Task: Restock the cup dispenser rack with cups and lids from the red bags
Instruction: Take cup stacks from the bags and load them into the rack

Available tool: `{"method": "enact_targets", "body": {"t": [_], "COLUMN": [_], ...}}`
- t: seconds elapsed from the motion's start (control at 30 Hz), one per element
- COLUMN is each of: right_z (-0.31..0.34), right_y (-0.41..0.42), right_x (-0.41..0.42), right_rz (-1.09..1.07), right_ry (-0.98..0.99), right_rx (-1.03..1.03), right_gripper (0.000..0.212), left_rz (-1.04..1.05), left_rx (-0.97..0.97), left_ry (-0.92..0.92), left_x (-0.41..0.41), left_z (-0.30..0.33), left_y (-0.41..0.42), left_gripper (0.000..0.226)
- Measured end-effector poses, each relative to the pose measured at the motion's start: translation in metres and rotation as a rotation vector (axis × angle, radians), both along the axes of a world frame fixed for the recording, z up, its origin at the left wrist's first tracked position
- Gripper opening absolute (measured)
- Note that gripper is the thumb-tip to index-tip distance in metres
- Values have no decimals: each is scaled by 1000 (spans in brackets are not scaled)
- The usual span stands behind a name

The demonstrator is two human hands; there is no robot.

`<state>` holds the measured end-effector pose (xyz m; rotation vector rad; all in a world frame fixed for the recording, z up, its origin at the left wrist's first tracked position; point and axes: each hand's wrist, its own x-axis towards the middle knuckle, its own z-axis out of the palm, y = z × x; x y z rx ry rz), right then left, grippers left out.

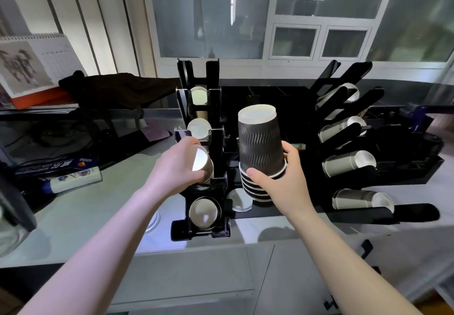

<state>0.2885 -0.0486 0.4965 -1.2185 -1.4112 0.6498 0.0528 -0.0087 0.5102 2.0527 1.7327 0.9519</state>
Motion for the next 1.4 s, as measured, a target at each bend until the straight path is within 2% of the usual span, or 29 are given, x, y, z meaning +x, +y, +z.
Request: {"method": "enact_targets", "body": {"t": [0.13,0.43,0.7,0.8,0.9,1.0,1.1,1.17,1.3,1.4], "right_z": [-2,1,-4,-6,-9,-7,-3,-2,-8,-21], "right_y": [-2,-12,-23,-24,-27,-30,-32,-36,-43,-39], "right_x": [1,5,-8,-16,-23,-30,-41,-48,-56,-59], "right_rz": [10,19,194,260,312,326,288,301,318,283], "right_ry": [8,80,253,246,245,182,127,147,124,32], "right_rx": [-1,32,81,42,-26,-13,74,129,210,84], "right_gripper": [71,68,72,73,80,88,83,77,69,79], "left_rz": [-19,-63,-51,-54,-119,-124,-252,-338,-402,-361], "left_rx": [4,15,90,18,-64,120,138,87,63,89], "left_ry": [-32,114,237,271,148,-61,-391,-496,-466,-259], "left_x": [3,17,15,14,6,-8,-16,-15,-14,-23], "left_z": [-1,2,7,10,18,24,28,24,3,-12], "left_y": [-3,1,-3,-1,-11,-38,-71,-86,-94,-87], "left_gripper": [59,68,73,80,80,63,51,43,44,55]}}
